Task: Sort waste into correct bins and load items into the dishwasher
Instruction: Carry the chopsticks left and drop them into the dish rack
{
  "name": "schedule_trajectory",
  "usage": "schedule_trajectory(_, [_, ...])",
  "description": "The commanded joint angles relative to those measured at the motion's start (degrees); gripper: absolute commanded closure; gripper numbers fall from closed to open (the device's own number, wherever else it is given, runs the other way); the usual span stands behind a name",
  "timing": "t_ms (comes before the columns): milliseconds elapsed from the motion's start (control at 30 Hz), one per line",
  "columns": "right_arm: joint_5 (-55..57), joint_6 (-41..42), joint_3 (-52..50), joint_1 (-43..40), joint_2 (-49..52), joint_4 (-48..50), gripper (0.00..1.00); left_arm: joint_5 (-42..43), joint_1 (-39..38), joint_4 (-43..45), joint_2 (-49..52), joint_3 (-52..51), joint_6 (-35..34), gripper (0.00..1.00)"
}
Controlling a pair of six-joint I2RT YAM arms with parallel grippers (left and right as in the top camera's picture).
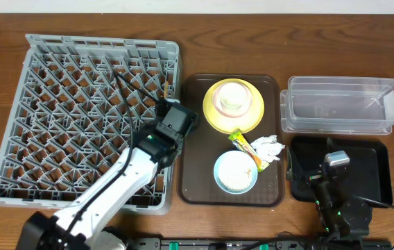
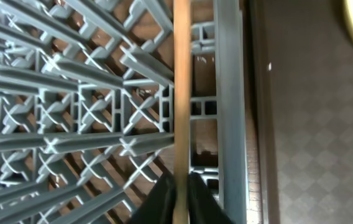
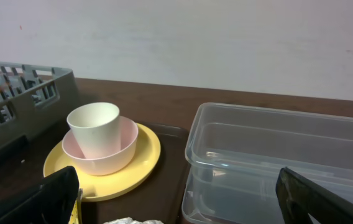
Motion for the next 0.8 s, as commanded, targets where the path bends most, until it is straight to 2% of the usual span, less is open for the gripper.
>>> schedule_trajectory(0, [-0.07, 0.39, -0.07, -0.02, -0.28, -0.22, 0.01, 0.00, 0.79, 0.02, 0.70, -0.39, 0.35, 0.71])
schedule_trajectory(33, [-0.09, 0.39, -0.07, -0.02, -0.28, -0.22, 0.01, 0.02, 1.01, 0.00, 0.66, -0.37, 0.33, 0.62])
schedule_trajectory(100, [-0.07, 0.39, -0.07, -0.02, -0.28, -0.22, 0.01, 0.02, 1.29, 0.02, 0.11, -0.37, 0.33, 0.55])
schedule_trajectory(367, [-0.07, 0.39, -0.07, -0.02, -0.28, -0.22, 0.01, 0.09, 1.36, -0.92, -8.44, 0.22, -2.16, 0.50])
schedule_trajectory(500, [-0.07, 0.39, -0.07, -0.02, -0.28, -0.22, 0.01, 0.09, 1.36, -1.29, -16.31, 0.24, -3.17, 0.42])
schedule_trajectory(633, [-0.07, 0.39, -0.07, -0.02, -0.28, -0.22, 0.01, 0.04, 1.36, -2.97, -24.39, 0.22, -3.13, 0.26])
schedule_trajectory(767, [-0.09, 0.39, -0.07, -0.02, -0.28, -0.22, 0.01, 0.07, 1.36, -7.04, -30.97, 0.22, -3.10, 0.16])
